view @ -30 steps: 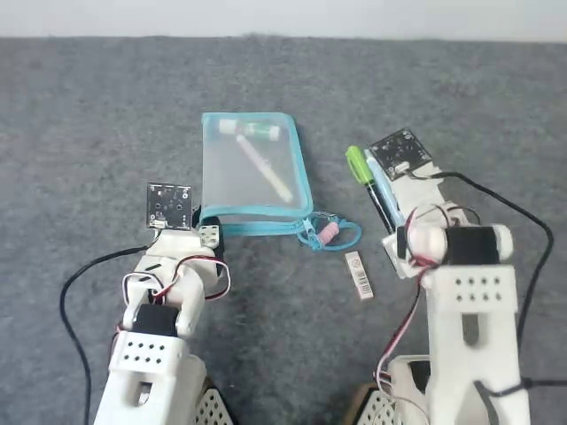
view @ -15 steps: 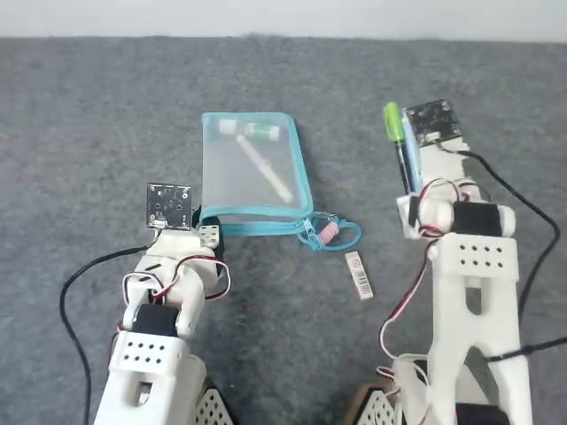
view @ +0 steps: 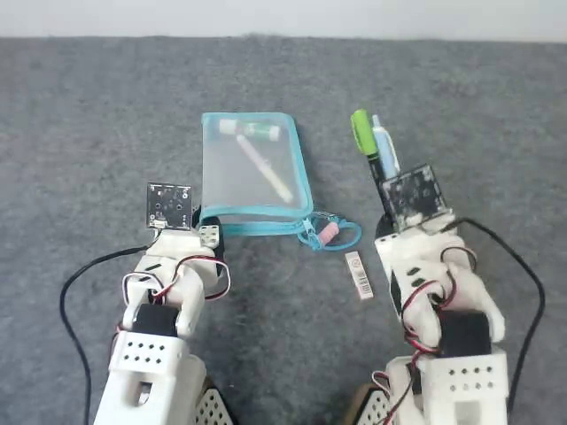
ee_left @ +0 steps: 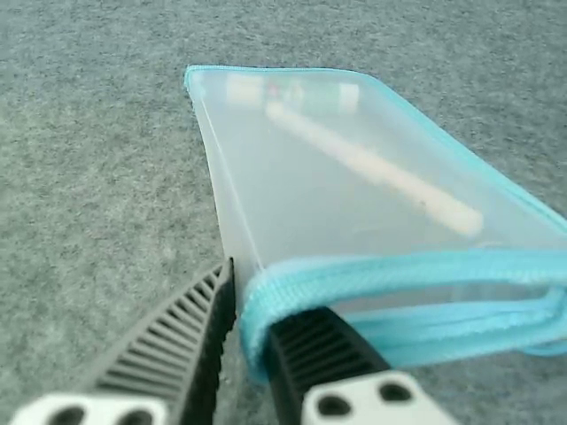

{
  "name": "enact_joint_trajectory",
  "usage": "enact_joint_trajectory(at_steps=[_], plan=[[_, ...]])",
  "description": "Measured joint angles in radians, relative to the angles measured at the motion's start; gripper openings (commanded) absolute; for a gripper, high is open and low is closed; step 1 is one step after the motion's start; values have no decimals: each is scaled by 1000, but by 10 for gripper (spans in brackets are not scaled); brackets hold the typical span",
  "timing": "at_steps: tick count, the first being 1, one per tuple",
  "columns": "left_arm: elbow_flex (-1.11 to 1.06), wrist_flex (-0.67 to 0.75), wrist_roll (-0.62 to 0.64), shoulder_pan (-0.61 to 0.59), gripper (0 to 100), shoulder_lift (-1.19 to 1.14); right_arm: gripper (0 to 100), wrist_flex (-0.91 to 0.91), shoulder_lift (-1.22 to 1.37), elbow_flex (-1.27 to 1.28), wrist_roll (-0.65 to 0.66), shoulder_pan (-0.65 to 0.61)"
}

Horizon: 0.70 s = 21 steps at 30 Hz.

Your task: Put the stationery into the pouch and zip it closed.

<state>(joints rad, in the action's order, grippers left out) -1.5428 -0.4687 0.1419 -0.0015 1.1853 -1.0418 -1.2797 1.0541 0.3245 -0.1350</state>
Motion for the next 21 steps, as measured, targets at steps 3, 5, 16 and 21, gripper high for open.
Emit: enact_joint_trajectory(at_steps=[3, 5, 16, 21], plan=[[0, 0, 0, 0, 11, 0, 6, 43, 43, 18, 11, 2], [0, 0, 0, 0, 11, 0, 9, 81, 121, 18, 11, 17], [0, 0, 0, 0, 11, 0, 170, 135, 727, -110, 44, 38], [0, 0, 0, 0, 11, 0, 169, 143, 775, -135, 44, 44]])
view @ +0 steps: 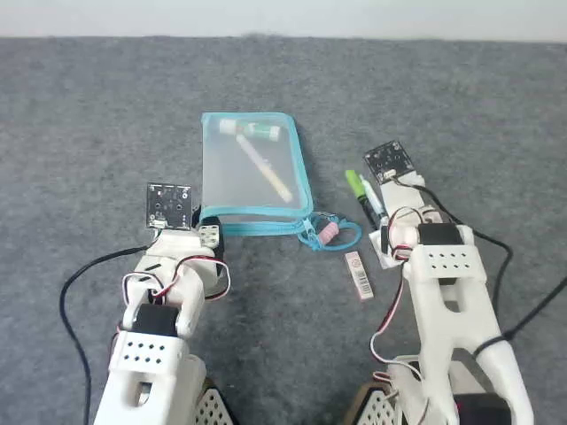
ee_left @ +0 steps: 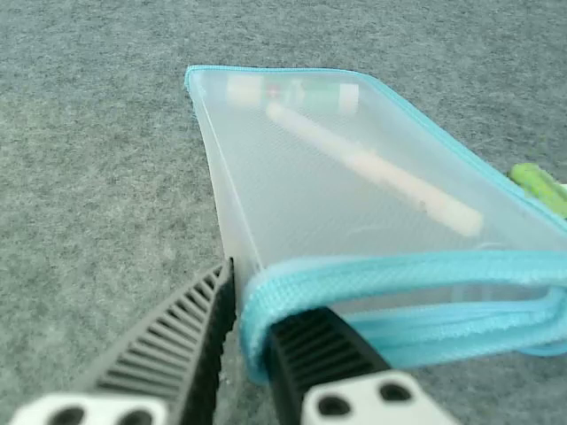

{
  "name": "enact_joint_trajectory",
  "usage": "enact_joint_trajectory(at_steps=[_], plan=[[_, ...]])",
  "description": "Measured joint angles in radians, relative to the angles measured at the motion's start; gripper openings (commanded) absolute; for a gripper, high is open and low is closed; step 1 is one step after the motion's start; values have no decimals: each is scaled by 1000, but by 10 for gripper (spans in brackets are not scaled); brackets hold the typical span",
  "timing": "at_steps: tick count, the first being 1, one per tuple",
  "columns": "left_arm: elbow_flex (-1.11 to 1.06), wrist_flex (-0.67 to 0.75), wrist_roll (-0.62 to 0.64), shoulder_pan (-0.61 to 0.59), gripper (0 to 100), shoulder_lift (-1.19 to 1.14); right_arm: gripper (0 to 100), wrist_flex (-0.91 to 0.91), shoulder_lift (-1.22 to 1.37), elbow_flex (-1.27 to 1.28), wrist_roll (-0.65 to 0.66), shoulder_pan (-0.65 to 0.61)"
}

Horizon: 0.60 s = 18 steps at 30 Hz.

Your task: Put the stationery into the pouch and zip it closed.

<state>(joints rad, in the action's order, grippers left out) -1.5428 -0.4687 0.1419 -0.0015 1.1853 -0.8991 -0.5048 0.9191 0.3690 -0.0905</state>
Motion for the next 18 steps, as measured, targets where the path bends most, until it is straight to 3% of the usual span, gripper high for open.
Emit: enact_joint_trajectory(at_steps=[10, 18], plan=[[0, 0, 0, 0, 11, 0, 169, 87, 12, 0, 0, 15], [0, 0, 0, 0, 11, 0, 169, 138, 196, -37, 21, 20]])
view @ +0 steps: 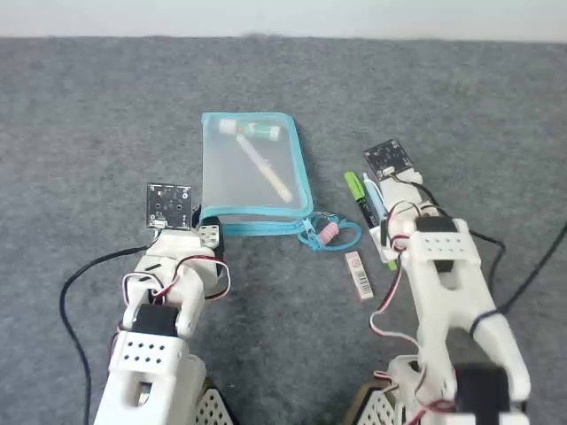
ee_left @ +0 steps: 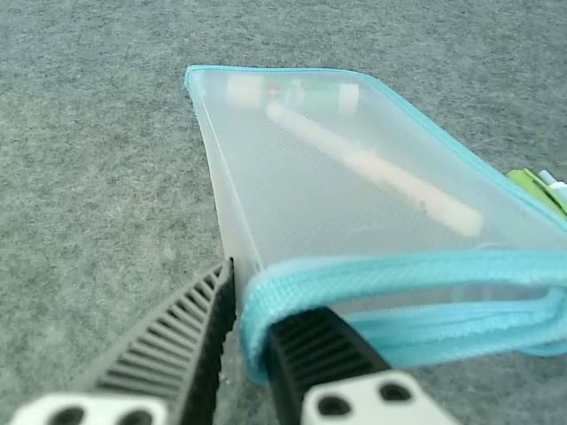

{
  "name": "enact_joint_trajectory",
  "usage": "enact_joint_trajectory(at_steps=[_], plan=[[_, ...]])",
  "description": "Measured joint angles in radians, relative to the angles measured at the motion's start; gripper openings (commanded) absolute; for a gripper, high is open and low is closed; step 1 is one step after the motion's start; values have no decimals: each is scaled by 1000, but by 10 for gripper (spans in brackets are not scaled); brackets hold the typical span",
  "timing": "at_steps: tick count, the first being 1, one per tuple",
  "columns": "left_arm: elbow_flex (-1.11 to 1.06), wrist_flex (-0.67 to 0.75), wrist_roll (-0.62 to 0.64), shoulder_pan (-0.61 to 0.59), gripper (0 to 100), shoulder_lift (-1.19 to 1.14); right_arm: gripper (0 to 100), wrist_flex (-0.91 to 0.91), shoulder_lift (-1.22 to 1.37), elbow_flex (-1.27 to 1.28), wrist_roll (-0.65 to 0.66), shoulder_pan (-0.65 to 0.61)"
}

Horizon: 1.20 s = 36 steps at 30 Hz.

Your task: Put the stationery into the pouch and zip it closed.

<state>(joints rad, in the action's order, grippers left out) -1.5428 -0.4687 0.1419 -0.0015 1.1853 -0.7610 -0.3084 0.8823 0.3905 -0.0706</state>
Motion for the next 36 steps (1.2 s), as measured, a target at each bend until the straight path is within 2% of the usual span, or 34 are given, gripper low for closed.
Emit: enact_joint_trajectory(at_steps=[8, 14, 16, 20, 29, 36], plan=[[0, 0, 0, 0, 11, 0, 169, 0, 199, -101, 0, 2], [0, 0, 0, 0, 11, 0, 167, 5, 279, -149, 0, 63], [0, 0, 0, 0, 11, 0, 134, 6, 281, -150, 0, 72], [0, 0, 0, 0, 11, 0, 0, 6, 290, -150, 3, 74], [0, 0, 0, 0, 11, 0, 7, -71, 281, -161, 3, 80], [0, 0, 0, 0, 11, 0, 7, -222, 23, -133, 6, 80]])
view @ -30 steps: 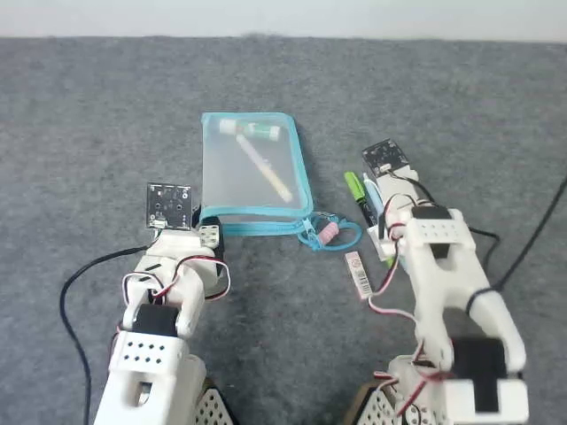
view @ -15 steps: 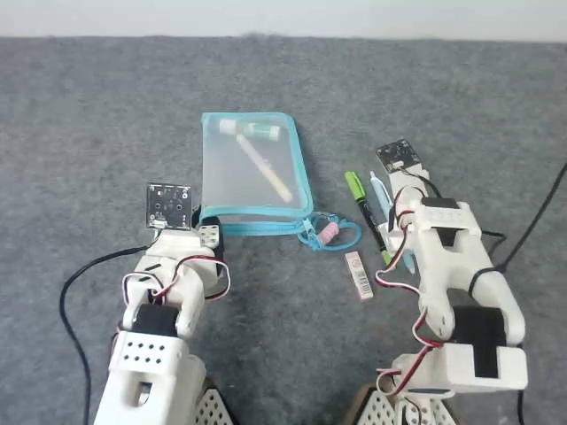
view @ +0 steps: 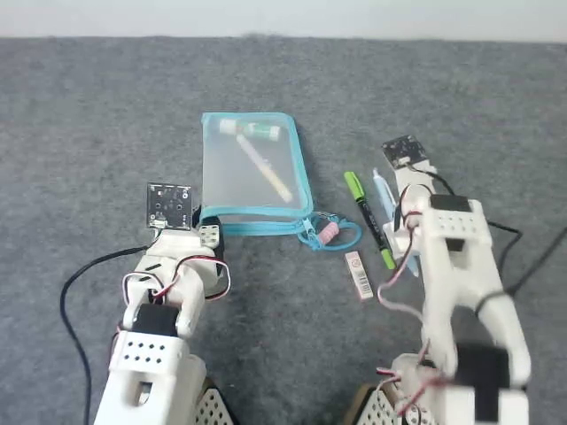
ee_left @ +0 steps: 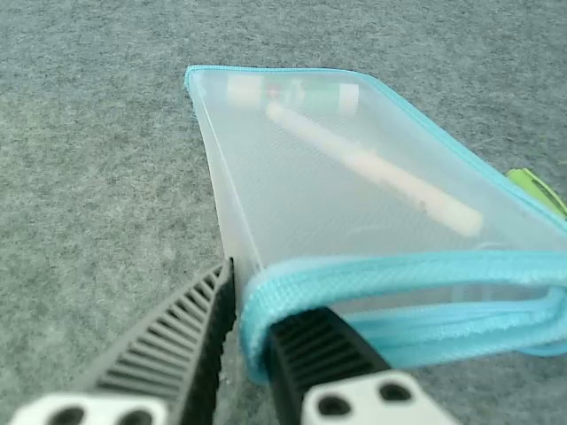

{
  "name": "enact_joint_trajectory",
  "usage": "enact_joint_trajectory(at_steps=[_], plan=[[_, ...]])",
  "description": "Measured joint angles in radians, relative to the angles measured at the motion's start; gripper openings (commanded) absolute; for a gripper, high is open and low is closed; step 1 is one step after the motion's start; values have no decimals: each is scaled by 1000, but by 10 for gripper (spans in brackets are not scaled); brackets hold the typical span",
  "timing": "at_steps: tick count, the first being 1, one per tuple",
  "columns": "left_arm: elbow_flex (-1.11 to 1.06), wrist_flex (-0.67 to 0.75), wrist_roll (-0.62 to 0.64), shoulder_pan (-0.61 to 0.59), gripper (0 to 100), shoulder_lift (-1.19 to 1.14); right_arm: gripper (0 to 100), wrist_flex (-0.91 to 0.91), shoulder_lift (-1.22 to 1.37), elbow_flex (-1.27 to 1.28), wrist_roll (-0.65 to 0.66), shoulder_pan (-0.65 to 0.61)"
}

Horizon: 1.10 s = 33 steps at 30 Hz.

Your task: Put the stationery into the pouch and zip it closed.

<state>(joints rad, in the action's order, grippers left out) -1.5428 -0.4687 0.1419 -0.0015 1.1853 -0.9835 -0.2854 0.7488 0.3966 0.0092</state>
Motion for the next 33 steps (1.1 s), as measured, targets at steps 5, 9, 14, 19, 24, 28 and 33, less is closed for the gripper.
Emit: enact_joint_trajectory(at_steps=[5, 9, 14, 19, 24, 28, 33], plan=[[0, 0, 0, 0, 11, 0, 7, -58, -270, 71, 0, -2], [0, 0, 0, 0, 11, 0, 7, -173, -470, 63, -2, -31], [0, 0, 0, 0, 11, 0, 7, -408, -549, -40, 0, -261], [0, 0, 0, 0, 11, 0, 7, -480, -551, -132, 0, -496], [0, 0, 0, 0, 12, 0, 7, -509, -506, -141, 0, -655], [0, 0, 0, 0, 12, 0, 7, -525, -446, -141, 8, -687], [0, 0, 0, 0, 12, 0, 7, -525, -399, -141, 15, -689]])
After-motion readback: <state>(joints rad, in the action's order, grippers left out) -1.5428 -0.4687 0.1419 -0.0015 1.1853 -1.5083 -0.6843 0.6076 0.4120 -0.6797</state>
